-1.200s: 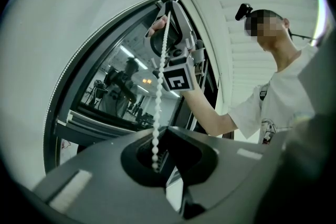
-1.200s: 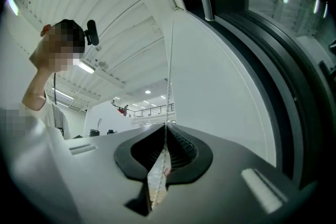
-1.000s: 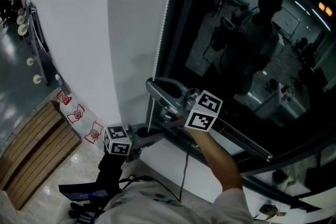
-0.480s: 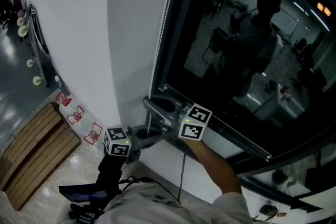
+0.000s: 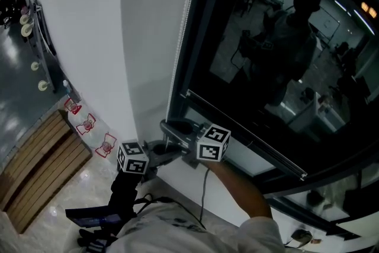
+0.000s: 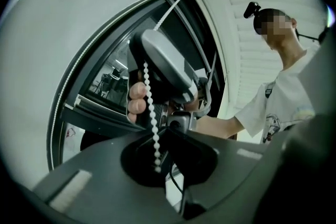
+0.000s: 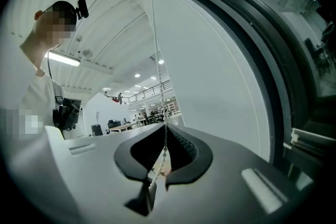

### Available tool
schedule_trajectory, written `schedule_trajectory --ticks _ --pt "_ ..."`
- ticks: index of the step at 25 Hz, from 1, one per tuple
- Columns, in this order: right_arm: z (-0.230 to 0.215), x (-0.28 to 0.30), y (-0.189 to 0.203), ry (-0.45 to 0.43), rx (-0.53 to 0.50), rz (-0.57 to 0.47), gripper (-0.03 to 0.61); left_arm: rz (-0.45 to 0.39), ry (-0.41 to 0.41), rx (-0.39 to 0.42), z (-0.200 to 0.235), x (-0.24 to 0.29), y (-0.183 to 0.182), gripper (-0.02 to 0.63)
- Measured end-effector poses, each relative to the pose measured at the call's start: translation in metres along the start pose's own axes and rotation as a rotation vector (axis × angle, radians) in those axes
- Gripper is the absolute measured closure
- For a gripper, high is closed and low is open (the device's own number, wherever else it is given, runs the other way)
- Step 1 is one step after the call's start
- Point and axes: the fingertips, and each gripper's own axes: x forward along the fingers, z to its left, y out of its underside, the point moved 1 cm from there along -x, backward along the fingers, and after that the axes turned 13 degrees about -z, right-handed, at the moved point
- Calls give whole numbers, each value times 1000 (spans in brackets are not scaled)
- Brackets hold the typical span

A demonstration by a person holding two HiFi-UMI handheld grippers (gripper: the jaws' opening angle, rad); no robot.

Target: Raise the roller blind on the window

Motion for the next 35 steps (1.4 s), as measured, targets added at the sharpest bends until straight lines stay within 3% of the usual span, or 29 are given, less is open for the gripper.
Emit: schedule_trajectory --ticks 7,12,13,15,18,28,32,35 --pt "-6 -10 41 24 59 47 565 -4 9 -41 10 -8 20 615" --pt "-7 -16 44 -6 124 31 559 -19 28 -54 10 -9 24 615" --pt "-4 -16 45 -17 112 50 543 -16 29 -53 9 -9 25 615" --pt "1 -15 42 -42 82 71 440 -12 31 -52 9 -9 25 615" --pt "-2 -8 10 -52 40 8 396 -16 30 -51 10 -10 24 615" --pt "13 40 -173 -146 -184 -246 414 -2 22 -54 12 -12 27 615" --pt "27 57 -216 -170 -249 -288 423 -1 23 -48 13 -11 26 615" --pt "33 61 -232 -162 -257 -330 464 -1 24 -45 13 -11 26 615"
